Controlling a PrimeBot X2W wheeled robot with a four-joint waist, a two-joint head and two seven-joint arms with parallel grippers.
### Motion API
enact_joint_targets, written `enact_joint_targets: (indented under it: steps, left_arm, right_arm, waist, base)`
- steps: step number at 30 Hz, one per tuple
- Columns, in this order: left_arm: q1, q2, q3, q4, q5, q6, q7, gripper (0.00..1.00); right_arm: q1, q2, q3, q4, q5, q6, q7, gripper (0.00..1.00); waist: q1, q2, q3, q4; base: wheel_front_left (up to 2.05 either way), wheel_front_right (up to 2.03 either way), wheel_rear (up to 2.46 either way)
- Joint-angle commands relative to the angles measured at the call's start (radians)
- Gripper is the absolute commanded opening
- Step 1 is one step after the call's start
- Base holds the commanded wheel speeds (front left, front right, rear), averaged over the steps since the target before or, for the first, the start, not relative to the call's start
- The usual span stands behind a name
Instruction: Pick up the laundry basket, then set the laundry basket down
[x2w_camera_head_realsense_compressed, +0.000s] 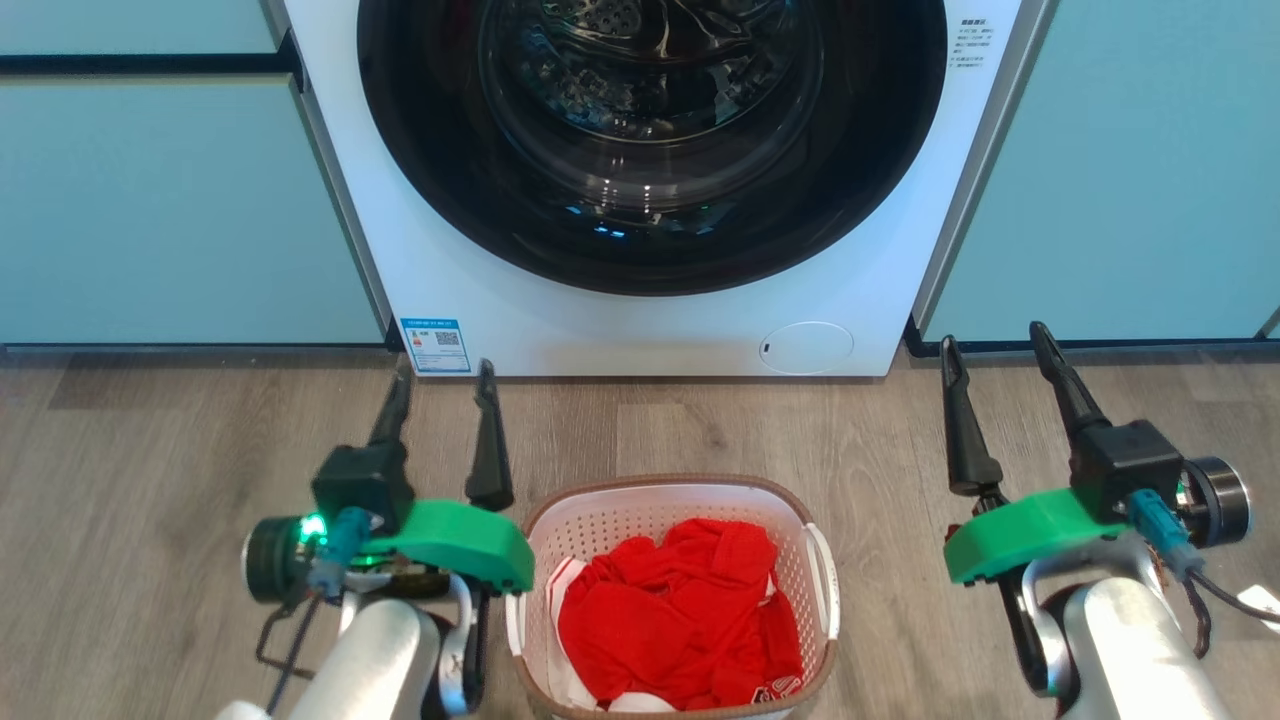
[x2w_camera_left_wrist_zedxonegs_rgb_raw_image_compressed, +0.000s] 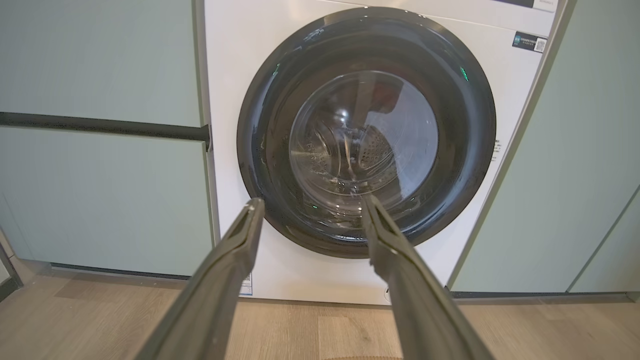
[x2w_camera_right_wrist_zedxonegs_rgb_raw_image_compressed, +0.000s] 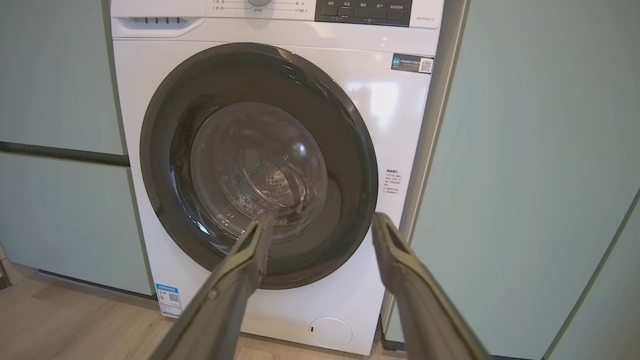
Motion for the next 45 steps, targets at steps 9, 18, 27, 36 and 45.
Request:
enact_joint_targets:
  steps: [9,18,27,36,45]
  left_arm:
    - [-0.009,-0.017,0.093,0.011,-0.007,-0.061,-0.043,1.00]
    - [-0.007,-0.017,0.078,0.135,-0.043,-0.085,-0.046,1.00]
    - [-0.003,-0.017,0.095,0.152,-0.056,-0.083,-0.046,1.00]
    - [0.011,-0.017,0.113,0.145,-0.057,-0.071,-0.046,1.00]
    - [0.008,-0.017,0.108,0.154,-0.063,-0.080,-0.046,1.00]
  right_arm:
    - [-0.003,0.019,0.005,0.040,-0.040,0.007,-0.041,1.00]
    - [0.012,0.026,0.013,0.153,0.004,0.007,-0.044,1.00]
    - [-0.003,0.029,0.004,0.193,0.002,0.007,-0.044,1.00]
    - [-0.003,0.026,0.009,0.187,0.000,0.007,-0.044,1.00]
    - [-0.006,0.024,0.008,0.183,0.002,0.007,-0.044,1.00]
  waist:
    - [0.0000,-0.0001,-0.011,0.002]
    - [0.0000,-0.0001,-0.015,-0.006]
    - [0.0000,-0.0001,-0.015,-0.010]
    - [0.0000,-0.0001,-0.019,-0.008]
    - [0.0000,-0.0001,-0.017,-0.006]
  base:
    - [0.00,0.00,0.00]
    - [0.00,0.00,0.00]
    - [0.00,0.00,0.00]
    - [0.00,0.00,0.00]
    - [0.00,0.00,0.00]
